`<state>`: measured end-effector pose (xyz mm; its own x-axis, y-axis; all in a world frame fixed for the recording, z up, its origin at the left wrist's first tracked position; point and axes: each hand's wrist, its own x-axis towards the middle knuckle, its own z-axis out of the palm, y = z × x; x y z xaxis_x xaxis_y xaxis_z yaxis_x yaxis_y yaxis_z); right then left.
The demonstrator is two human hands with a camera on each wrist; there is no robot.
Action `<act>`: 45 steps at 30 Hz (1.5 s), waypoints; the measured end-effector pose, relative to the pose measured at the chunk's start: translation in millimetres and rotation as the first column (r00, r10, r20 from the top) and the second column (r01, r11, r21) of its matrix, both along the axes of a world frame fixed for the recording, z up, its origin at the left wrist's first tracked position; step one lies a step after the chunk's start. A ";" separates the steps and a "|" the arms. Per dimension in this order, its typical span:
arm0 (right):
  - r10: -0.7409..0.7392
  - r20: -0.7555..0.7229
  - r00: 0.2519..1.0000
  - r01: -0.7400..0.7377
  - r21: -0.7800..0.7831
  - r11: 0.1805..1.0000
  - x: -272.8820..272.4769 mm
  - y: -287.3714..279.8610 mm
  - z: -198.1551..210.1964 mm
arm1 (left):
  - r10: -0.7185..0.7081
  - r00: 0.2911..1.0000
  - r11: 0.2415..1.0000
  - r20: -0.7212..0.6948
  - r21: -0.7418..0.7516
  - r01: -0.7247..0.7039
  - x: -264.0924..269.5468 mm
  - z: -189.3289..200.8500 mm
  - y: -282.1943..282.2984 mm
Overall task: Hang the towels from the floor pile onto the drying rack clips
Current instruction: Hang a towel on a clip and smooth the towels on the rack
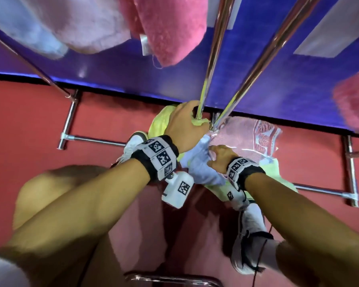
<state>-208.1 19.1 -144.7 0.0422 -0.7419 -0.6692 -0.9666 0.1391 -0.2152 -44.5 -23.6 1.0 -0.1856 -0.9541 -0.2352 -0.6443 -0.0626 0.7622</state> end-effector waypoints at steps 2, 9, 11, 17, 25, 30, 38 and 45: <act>-0.027 0.007 1.000 0.027 0.003 1.000 1.1 -1.3 -26.5 | -0.001 1.000 1.000 0.007 -0.022 0.001 0.7 -4.0 -0.4; 0.002 -0.023 1.000 0.001 0.132 0.991 10.5 15.3 -60.1 | -0.030 0.999 0.999 -0.031 0.011 0.030 7.7 -15.6 -2.0; 0.024 -0.020 0.999 -0.022 0.124 0.992 10.8 18.7 -60.4 | -0.054 0.998 0.998 -0.042 0.015 0.055 10.3 -19.9 -2.9; -0.104 0.051 0.993 0.111 -0.189 0.976 1.2 5.4 4.4 | -0.180 0.983 0.980 -0.036 0.077 0.182 5.4 -17.9 -4.5; 0.017 0.617 0.787 0.227 -0.315 0.922 -8.2 32.2 146.9 | -0.576 0.793 0.805 -0.196 0.031 0.592 -15.5 2.9 39.9; 0.000 0.703 0.712 0.319 -0.322 0.891 -16.6 70.6 189.3 | -0.603 0.702 0.748 -0.379 0.036 0.663 -19.8 22.8 55.2; -0.074 0.590 0.804 0.280 -0.266 0.922 -15.1 90.9 189.3 | -0.379 0.870 0.923 -0.316 -0.203 0.328 20.0 65.4 38.5; -0.038 0.499 0.866 0.197 -0.271 0.942 -4.1 81.4 202.6 | -0.329 0.938 0.939 0.105 -0.072 0.337 53.1 65.3 51.8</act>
<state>-212.1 100.5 58.0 0.1975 -0.9234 -0.3291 -0.7109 0.0963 -0.6967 8.6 28.3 66.3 -0.4781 -0.8587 -0.1844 -0.6832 0.2316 0.6925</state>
